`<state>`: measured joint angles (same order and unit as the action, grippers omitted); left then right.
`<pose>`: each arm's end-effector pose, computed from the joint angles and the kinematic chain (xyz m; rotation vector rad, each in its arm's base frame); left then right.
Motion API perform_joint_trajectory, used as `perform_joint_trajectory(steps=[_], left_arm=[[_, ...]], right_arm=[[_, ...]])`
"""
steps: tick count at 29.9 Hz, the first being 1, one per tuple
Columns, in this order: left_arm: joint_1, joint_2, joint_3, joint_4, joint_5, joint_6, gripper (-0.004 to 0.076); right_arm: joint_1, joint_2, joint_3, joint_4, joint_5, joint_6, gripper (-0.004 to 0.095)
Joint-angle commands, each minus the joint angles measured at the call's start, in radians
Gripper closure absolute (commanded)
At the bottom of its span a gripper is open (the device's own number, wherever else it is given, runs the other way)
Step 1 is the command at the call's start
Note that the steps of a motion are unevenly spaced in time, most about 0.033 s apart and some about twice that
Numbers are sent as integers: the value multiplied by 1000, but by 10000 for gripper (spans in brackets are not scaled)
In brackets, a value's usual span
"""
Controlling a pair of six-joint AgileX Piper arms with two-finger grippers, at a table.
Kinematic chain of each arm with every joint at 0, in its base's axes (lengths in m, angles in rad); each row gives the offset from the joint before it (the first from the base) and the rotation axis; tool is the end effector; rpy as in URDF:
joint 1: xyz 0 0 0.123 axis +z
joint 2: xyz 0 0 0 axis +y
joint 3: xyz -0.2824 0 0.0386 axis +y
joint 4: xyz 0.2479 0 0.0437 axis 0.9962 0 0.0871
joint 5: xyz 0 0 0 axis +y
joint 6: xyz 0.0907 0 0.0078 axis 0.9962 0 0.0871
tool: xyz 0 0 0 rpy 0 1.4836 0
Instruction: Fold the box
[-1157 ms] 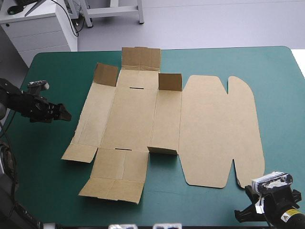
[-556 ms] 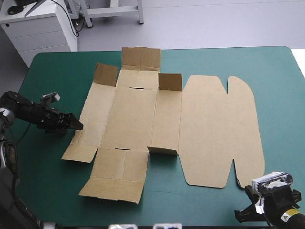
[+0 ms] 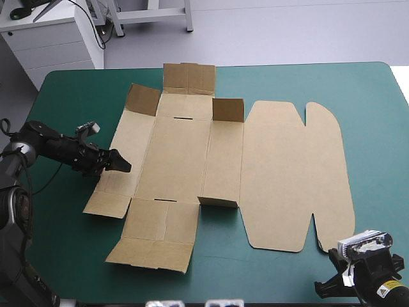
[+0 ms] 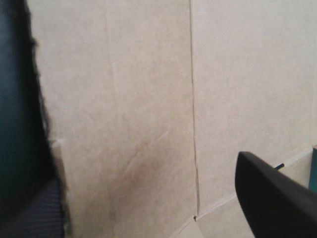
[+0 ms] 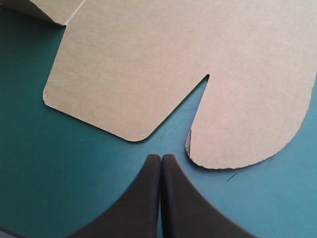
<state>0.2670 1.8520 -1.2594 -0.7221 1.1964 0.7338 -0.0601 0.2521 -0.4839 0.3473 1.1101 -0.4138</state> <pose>0.3463 0.0366 0.2097 0.2057 2.7882 -0.9160 0.0314 0.0259 0.2701 -0.3743 2.2697 0.2011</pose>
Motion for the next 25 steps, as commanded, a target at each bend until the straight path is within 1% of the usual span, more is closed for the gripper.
perform_joint_trajectory(steps=[1, 8, 13, 14, 19, 23, 25], left_arm=[[-25, -32, -9, -65, 100, -8, 122], [-71, -32, -6, -58, 100, -12, 124], [-74, -32, -6, -56, 100, -27, 133], [-76, -32, -6, -56, 100, -34, 149], [-91, -32, -6, -52, 100, -36, 293], [-95, -32, -6, -53, 100, -36, 386], [-93, -32, -6, -53, 100, -36, 461]], right_arm=[[0, 12, -26, 16, -56, -2, 927], [0, 12, -26, 16, -56, -2, 927], [0, 12, -26, 16, -56, -2, 927], [0, 12, -26, 16, -56, -2, 927], [0, 12, -26, 16, -56, -2, 927], [0, 12, -26, 16, -56, -2, 927], [0, 12, -26, 16, -56, -2, 927]])
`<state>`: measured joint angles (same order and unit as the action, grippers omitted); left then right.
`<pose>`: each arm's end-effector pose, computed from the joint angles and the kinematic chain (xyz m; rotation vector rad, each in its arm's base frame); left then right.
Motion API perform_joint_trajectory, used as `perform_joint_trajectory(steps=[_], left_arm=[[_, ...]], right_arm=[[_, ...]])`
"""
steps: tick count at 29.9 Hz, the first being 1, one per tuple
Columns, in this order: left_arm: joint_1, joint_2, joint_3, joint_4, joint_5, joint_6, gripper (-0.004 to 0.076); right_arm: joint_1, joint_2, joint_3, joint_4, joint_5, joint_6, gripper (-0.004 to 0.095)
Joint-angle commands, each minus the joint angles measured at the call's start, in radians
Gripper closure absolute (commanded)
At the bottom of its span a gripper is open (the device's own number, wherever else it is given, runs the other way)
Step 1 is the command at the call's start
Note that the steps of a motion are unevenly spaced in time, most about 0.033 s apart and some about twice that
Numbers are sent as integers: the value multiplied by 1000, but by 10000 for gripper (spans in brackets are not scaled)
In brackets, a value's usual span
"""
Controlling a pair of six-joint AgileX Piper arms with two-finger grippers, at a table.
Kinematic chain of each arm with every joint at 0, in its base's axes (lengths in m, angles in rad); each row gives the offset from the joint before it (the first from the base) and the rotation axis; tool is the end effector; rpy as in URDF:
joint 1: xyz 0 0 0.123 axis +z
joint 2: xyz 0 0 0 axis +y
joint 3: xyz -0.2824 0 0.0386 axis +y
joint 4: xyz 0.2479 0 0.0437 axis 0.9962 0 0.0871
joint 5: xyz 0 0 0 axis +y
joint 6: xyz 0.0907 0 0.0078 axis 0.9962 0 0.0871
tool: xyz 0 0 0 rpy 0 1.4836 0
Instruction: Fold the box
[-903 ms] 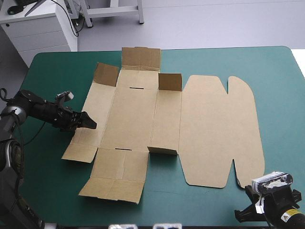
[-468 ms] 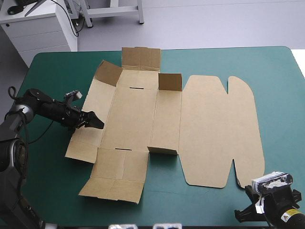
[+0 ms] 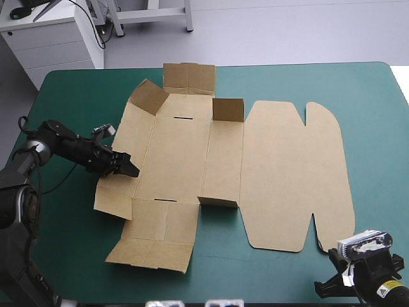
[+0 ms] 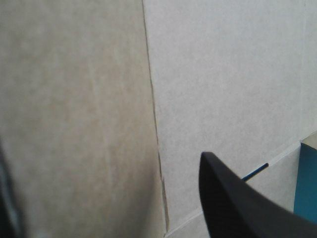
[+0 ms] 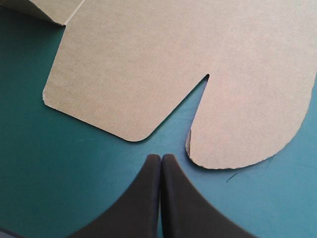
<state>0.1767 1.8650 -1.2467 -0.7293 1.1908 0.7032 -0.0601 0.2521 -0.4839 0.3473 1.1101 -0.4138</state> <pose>0.3478 0.0048 0.2026 0.2732 2.8249 -0.9607 0.0314 0.0259 0.2701 -0.3743 2.2697 0.2011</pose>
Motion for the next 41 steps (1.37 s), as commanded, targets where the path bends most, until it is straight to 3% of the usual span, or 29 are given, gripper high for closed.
perform_joint_trajectory(steps=[1, 6, 10, 15, 23, 35, 41], left_arm=[[-3, -45, -19, -47, 105, -6, 500], [-3, -45, -19, -65, 104, 29, 731], [-3, -47, -21, -108, 104, 155, 730], [-22, -47, -37, -179, 104, 157, 731], [-205, -99, -229, 40, 104, 97, 731], [-579, -131, -729, 551, 98, -20, 731], [-770, -131, -804, 826, 98, -35, 731]], right_arm=[[0, 12, -26, 16, -56, -1, 927], [0, 12, -26, 14, -56, 2, 927], [0, 12, -26, 14, -56, 2, 927], [0, 12, -26, 14, -56, 2, 927], [0, 12, -26, 14, -56, 2, 927], [0, 12, -26, 12, -58, 4, 927], [0, 12, -26, 12, -58, 4, 927]])
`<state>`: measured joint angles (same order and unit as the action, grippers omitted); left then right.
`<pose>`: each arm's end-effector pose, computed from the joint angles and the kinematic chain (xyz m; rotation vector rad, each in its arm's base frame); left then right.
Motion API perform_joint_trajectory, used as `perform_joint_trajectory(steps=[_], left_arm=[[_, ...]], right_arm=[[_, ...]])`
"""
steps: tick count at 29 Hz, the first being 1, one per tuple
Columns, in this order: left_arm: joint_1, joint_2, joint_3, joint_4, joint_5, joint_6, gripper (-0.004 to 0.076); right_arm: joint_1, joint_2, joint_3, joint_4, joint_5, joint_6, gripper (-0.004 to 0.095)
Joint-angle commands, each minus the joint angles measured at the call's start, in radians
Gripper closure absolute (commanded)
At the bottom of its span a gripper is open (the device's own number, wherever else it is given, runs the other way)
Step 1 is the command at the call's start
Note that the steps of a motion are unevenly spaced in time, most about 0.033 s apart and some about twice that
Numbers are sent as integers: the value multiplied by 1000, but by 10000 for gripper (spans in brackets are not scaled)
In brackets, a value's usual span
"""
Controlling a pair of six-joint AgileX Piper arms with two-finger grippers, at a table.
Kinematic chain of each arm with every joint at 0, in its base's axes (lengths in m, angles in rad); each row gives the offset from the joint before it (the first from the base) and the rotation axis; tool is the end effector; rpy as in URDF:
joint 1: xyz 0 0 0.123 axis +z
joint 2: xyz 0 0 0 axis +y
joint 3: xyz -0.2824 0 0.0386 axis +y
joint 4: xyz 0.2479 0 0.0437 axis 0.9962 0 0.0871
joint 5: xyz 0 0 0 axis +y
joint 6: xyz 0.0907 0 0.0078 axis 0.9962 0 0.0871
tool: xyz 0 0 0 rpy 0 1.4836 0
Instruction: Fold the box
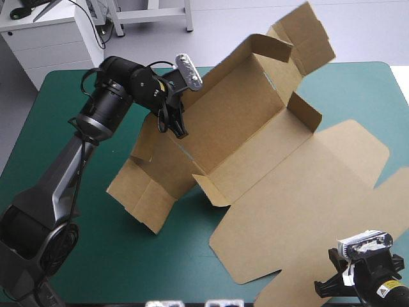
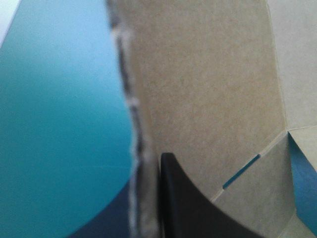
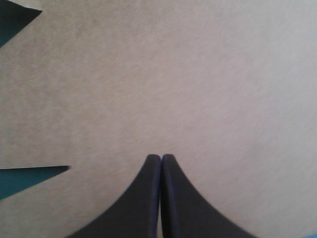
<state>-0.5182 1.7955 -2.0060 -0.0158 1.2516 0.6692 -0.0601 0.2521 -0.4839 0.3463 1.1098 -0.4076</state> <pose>0.3350 -0.1926 0.4099 1.4124 2.0930 0.0398 0.0314 0.0259 0.2701 -0.3673 2.2711 0.2030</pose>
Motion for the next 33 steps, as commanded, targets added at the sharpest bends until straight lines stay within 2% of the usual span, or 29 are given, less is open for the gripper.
perform_joint_trajectory(steps=[1, 8, 15, 18, 23, 33], left_arm=[[-110, -62, -45, 155, 37, -1, 731], [-281, -32, -45, 399, -11, -56, 731], [-333, -29, 31, 537, -34, -76, 731], [-354, -41, 77, 546, -81, -76, 731], [-431, -130, 241, 717, -244, -148, 731], [-475, -286, 647, 1101, -423, -424, 731]], right_arm=[[0, 12, -26, 13, -57, -2, 927], [0, 12, -26, 13, -57, -2, 927], [0, 12, -26, 13, -57, -2, 927], [0, 12, -25, 13, -57, -2, 927], [0, 12, -25, 13, -57, -1, 927], [0, 12, -25, 13, -58, -1, 927]])
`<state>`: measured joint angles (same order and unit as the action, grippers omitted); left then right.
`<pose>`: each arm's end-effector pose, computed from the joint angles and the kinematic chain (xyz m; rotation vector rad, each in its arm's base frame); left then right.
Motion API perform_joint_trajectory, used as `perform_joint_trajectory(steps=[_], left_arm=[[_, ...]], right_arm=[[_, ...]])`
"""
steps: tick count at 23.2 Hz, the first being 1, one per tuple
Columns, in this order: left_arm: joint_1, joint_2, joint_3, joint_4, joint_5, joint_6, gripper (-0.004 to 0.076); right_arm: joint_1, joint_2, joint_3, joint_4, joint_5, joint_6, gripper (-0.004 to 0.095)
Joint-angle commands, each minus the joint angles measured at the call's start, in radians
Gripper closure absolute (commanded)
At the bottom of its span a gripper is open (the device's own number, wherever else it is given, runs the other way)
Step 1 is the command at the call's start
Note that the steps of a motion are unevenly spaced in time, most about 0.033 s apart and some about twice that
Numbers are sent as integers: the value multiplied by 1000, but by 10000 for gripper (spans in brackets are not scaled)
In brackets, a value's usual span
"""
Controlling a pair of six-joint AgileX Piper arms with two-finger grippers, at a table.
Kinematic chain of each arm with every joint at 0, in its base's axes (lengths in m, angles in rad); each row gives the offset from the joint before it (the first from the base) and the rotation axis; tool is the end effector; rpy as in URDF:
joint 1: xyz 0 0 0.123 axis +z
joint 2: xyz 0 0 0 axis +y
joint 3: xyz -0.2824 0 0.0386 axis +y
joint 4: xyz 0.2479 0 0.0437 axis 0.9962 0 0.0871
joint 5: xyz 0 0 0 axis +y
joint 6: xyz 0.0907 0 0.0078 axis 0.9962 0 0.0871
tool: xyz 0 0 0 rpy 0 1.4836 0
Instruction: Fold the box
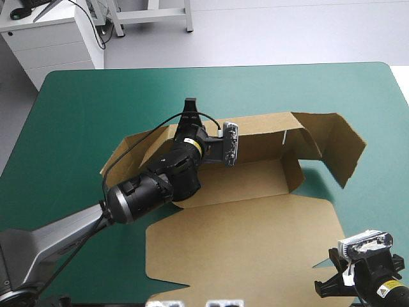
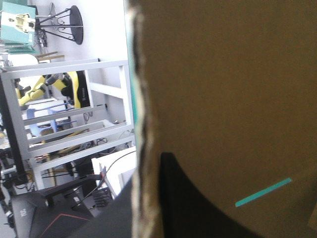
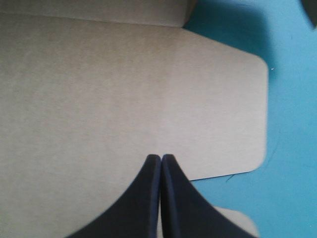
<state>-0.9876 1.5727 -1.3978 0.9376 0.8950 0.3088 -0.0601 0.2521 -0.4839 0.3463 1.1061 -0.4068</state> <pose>0.2372 -0.2554 0.3583 1.6563 1.4762 0.7885 0.0316 0.0258 0.2703 -0.3650 2.2680 0.2022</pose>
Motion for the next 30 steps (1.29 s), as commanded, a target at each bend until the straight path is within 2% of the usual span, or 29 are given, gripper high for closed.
perform_joint_trajectory(steps=[1, 3, 6, 10, 15, 24, 30], left_arm=[[-5, -73, 80, 195, -107, -89, 731], [-5, -84, 116, 213, -167, -92, 731], [-5, -84, 124, 224, -169, -118, 731], [-5, -92, 192, 410, -179, -302, 731], [-5, -94, 266, 476, -180, -458, 731], [-5, -94, 270, 524, -181, -513, 731], [-2, -94, 270, 537, -177, -513, 731]], right_arm=[[0, 12, -25, 13, -54, -2, 927], [0, 12, -25, 13, -54, -2, 927], [0, 12, -25, 13, -56, -2, 927], [0, 12, -35, 133, -116, 21, 927], [0, 62, -147, 137, -203, 27, 925], [0, 400, -428, 131, -206, -7, 925], [0, 619, -638, 131, -285, -1, 925]])
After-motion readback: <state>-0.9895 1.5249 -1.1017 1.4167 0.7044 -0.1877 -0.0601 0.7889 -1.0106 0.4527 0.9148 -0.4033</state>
